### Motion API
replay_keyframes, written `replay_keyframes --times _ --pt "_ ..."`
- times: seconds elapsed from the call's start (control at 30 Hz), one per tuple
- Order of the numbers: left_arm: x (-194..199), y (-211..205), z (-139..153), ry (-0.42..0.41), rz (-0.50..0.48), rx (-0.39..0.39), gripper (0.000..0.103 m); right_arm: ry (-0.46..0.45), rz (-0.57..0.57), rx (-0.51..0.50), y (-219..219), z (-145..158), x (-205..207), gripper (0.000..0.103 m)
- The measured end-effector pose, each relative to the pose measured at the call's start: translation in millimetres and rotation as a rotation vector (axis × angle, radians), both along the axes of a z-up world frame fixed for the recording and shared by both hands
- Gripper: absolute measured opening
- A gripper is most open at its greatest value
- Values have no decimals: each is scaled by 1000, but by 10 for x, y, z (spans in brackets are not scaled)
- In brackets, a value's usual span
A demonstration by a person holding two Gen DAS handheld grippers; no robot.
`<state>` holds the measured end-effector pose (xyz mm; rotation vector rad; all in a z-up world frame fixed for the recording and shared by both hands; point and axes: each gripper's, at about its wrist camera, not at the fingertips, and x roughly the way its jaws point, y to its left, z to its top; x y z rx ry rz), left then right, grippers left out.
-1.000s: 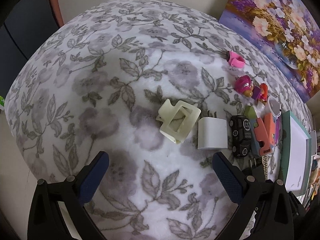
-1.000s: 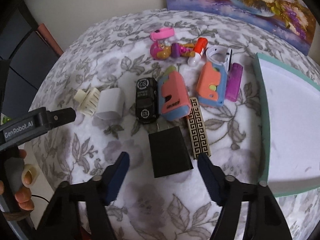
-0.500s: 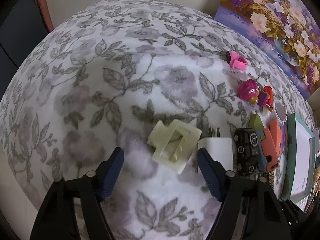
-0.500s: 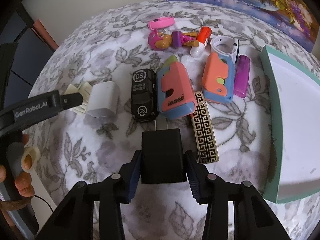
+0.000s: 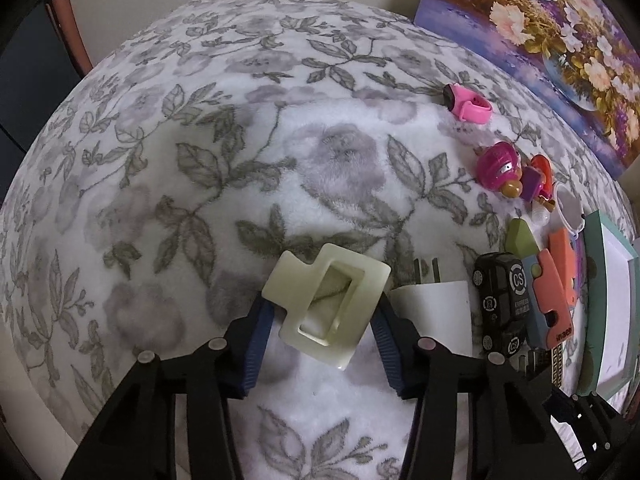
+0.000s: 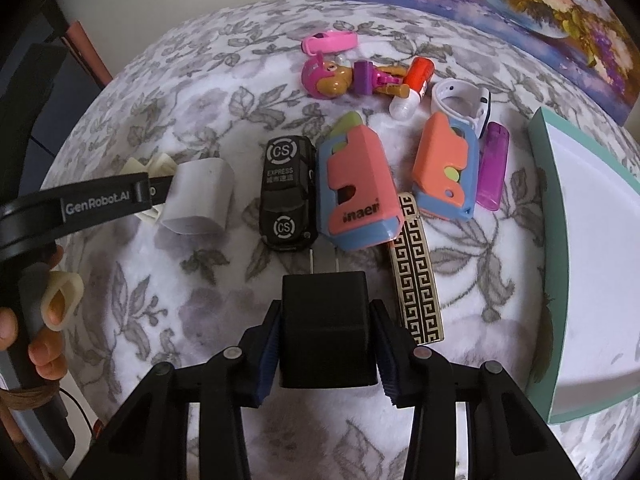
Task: Organize rigid objects
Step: 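Carry the hair clip and black charger into the white tray and release both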
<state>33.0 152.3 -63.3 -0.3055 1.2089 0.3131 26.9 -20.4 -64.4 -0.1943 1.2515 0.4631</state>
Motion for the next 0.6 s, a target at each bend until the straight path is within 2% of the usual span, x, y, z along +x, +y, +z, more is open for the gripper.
replay_keyframes --times 0.23,0.37,0.6 --pt "-58 -47 65 5 23 -24 49 -18 16 -19 13 5 -38 43" --pt "-78 -72 73 6 38 -24 49 -15 3 7 -72 39 -49 43" --pt "-131 -156 247 0 53 29 49 -22 -33 83 -297 210 -45 43"
